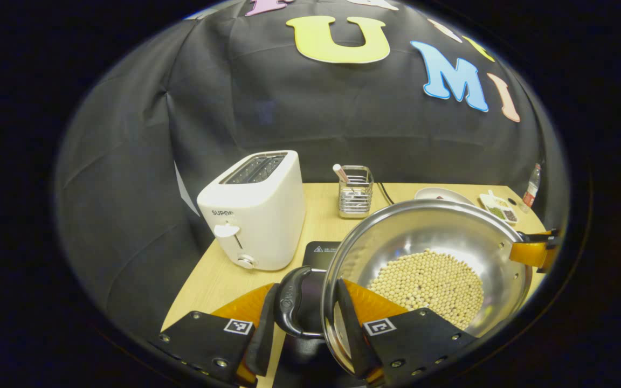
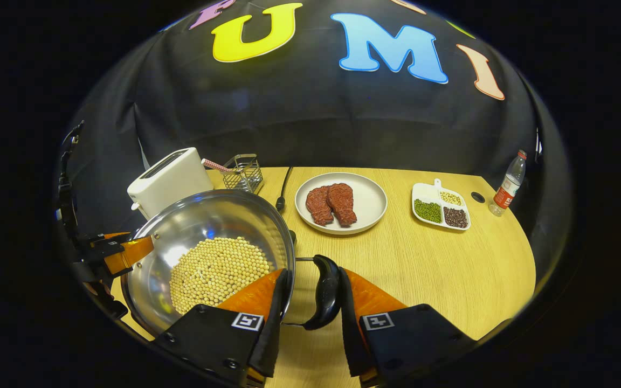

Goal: First push the handle of the pot to place it horizontally, then grasp the pot with both hands and set it on the induction cooktop.

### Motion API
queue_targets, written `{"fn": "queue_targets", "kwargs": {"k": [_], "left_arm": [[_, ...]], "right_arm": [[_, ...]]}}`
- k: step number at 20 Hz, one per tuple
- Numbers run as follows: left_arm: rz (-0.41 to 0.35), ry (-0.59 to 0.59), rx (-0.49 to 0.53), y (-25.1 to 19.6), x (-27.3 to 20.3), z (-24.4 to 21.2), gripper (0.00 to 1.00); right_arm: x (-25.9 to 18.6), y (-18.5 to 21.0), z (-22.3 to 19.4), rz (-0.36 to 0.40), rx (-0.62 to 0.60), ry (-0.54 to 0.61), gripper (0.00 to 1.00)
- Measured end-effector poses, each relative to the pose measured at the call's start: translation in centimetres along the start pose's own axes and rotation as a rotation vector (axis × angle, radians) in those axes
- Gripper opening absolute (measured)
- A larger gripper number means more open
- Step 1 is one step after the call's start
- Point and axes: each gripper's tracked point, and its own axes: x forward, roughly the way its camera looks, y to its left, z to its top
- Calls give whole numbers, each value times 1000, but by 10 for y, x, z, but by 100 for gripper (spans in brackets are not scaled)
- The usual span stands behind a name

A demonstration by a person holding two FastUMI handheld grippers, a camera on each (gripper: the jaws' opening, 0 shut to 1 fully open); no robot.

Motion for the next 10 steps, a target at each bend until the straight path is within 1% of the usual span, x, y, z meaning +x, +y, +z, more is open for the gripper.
{"fn": "queue_targets", "kwargs": {"k": [1, 2, 3, 4, 5, 6, 7, 8, 9, 10], "left_arm": [[2, -2, 6, 1, -1, 1, 59], [3, -4, 9, 2, -1, 2, 63], [3, -8, 9, 3, -1, 2, 60], [6, -13, 3, 4, 0, 2, 59], [13, -17, -6, 8, 1, 1, 63], [27, -21, -16, 11, 2, -1, 61], [47, -41, -25, 14, 0, 2, 65], [69, -72, -33, 17, -4, 9, 62], [90, -110, -39, 19, -10, 19, 67], [99, -148, -38, 18, -15, 31, 74]], "right_arm": [[1, 1, 0, 2, 4, 3, 52], [2, 2, -1, 3, 4, 7, 52], [2, 3, 0, 2, 5, 0, 52], [3, 4, 2, 4, 4, -8, 53], [3, 5, 3, 9, 3, -14, 54], [2, 7, 3, 19, 2, -21, 54], [-2, 10, 8, 33, -1, -44, 60], [-7, 10, 19, 37, -7, -88, 61], [-15, 11, 31, 45, -8, -136, 75], [-24, 11, 42, 50, -9, -186, 80]]}}
